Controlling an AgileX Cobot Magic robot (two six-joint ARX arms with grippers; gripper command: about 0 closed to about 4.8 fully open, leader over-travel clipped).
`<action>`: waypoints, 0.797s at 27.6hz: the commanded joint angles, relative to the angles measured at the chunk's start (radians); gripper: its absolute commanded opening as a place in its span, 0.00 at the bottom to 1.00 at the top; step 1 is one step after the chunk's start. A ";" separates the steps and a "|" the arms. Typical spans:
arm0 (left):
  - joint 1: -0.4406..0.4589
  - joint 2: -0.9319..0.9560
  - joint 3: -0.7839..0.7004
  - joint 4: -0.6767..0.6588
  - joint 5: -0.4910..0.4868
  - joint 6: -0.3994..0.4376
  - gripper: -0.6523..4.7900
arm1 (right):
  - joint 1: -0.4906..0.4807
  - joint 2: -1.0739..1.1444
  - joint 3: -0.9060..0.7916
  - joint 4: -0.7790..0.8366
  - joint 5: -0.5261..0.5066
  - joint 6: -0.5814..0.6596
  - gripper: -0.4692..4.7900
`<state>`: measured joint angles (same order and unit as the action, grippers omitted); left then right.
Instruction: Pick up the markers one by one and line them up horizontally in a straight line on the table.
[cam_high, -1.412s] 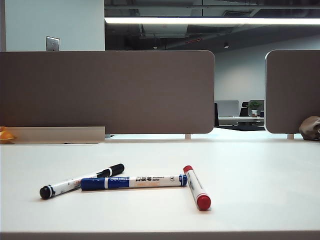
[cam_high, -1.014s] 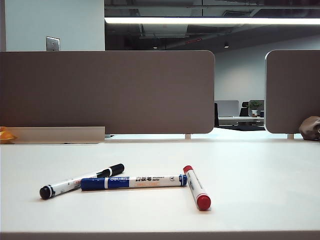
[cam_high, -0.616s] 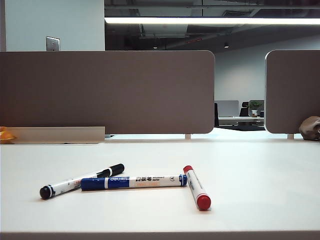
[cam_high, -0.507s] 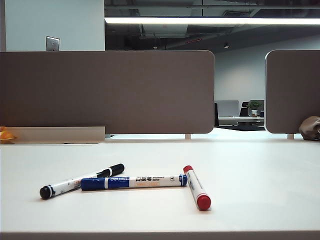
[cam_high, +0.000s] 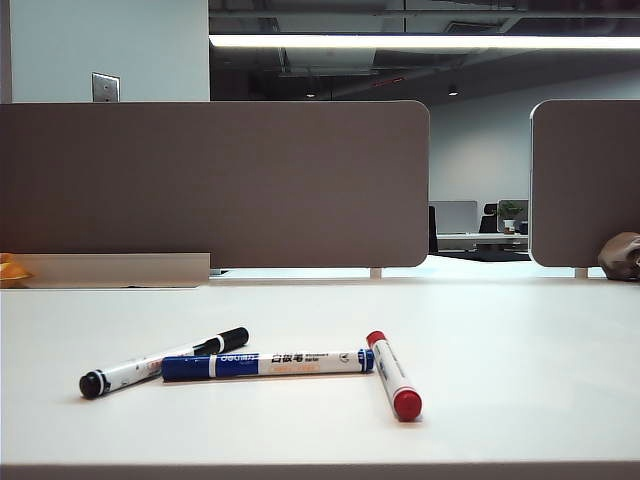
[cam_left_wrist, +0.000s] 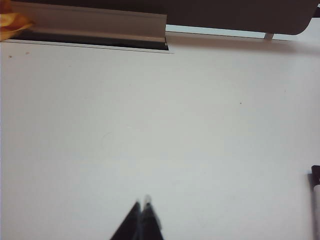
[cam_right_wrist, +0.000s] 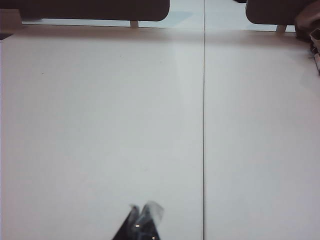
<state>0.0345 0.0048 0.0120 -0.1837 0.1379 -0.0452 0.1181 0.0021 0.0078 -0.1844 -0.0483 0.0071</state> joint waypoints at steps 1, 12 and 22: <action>0.001 0.001 0.005 0.006 0.017 -0.046 0.11 | 0.001 0.000 -0.005 0.029 0.003 0.005 0.09; 0.001 0.001 0.195 0.081 0.140 -0.337 0.11 | 0.002 0.000 -0.005 0.048 -0.046 0.119 0.09; 0.001 0.001 0.338 0.077 0.211 -0.328 0.11 | 0.002 0.000 0.014 0.077 -0.274 0.349 0.09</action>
<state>0.0349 0.0036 0.3302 -0.1154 0.3119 -0.3782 0.1188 0.0021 0.0090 -0.1368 -0.2615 0.2783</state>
